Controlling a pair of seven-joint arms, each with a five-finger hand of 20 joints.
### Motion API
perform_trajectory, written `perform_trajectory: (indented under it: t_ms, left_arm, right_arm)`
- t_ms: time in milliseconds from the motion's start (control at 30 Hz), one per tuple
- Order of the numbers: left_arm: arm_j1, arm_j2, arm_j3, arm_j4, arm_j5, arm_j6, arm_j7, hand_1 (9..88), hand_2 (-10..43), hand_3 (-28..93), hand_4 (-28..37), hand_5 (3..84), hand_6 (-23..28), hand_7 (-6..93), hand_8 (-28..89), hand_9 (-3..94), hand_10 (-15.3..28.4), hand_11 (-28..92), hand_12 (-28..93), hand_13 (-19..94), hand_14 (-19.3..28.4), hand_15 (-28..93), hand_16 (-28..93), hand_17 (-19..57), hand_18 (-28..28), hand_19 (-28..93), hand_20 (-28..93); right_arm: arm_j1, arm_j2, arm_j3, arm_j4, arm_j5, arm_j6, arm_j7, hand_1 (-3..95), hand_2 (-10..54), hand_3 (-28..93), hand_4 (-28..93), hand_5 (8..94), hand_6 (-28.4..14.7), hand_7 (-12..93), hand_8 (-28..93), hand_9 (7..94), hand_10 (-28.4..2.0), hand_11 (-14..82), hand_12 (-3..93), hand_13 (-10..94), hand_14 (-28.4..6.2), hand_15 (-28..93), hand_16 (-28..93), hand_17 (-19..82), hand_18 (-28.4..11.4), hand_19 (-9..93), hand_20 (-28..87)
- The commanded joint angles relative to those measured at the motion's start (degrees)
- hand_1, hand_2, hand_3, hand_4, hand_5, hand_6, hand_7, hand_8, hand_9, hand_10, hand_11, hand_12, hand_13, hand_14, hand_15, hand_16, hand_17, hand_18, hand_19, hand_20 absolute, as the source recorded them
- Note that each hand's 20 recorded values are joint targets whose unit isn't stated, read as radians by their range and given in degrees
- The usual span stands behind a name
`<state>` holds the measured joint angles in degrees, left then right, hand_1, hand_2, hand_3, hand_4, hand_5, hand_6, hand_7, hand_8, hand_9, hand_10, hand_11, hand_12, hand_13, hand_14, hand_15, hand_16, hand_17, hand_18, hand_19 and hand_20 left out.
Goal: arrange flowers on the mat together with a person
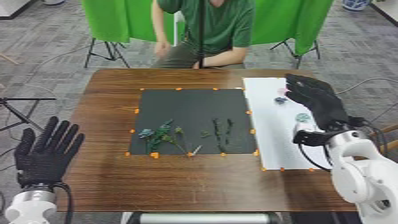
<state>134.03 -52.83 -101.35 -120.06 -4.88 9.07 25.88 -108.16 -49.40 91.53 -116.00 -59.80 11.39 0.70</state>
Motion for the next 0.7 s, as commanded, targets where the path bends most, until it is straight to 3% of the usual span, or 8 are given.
perform_trajectory:
  t_ms: [33, 200, 700]
  left_arm:
    - [1.49, -0.72, -0.49, -0.45, -0.24, 0.32, 0.5, 25.3, 14.7, 67, -28.3, 42.3, 5.7, 6.8, -9, 38.1, 12.1, 14, 5, 29, 12.4, 25, -8, -2.5, 11.2, 25, 11]
    - [1.4, -0.99, -0.26, -0.5, -0.28, 0.43, 0.34, 25.4, 14.4, 67, -28.3, 42.4, 5.7, 6.9, -9, 38.0, 12.1, 14, 5, 29, 12.5, 25, -8, -2.5, 11.2, 25, 11]
    - [1.16, -1.3, 0.34, -0.28, -0.33, 0.57, 0.07, 26.3, 13.8, 67, -28.3, 42.2, 5.8, 6.8, -9, 38.1, 12.2, 14, 5, 29, 12.4, 25, -8, -2.5, 11.2, 25, 11]
  right_arm:
    - [-8.61, -1.56, 4.3, -1.13, 1.39, 1.63, -1.03, 35.1, 1.3, 71, -24, 49.3, -0.1, 14, -12, 41.7, -8.3, 4.7, 9.4, 31, -10.6, 9, 14, 19, -12.3, 11, 23]
    - [-9.94, -2.56, 5.57, -1.49, 1.07, 1.35, -2.08, 37.2, -1.7, 73, -24, 50.2, 0.2, 15, -12, 42.0, -8.0, 4.8, 9.3, 31, -10.5, 10, 13, 19, -12.5, 11, 23]
    - [-12.83, -4.47, 8.61, -2.72, 0.23, -0.5, -2.02, 38.5, -2.8, 73, -24, 50.6, 0.4, 15, -13, 42.0, -7.5, 4.8, 9.1, 32, -10.4, 10, 12, 19, -12.5, 11, 23]
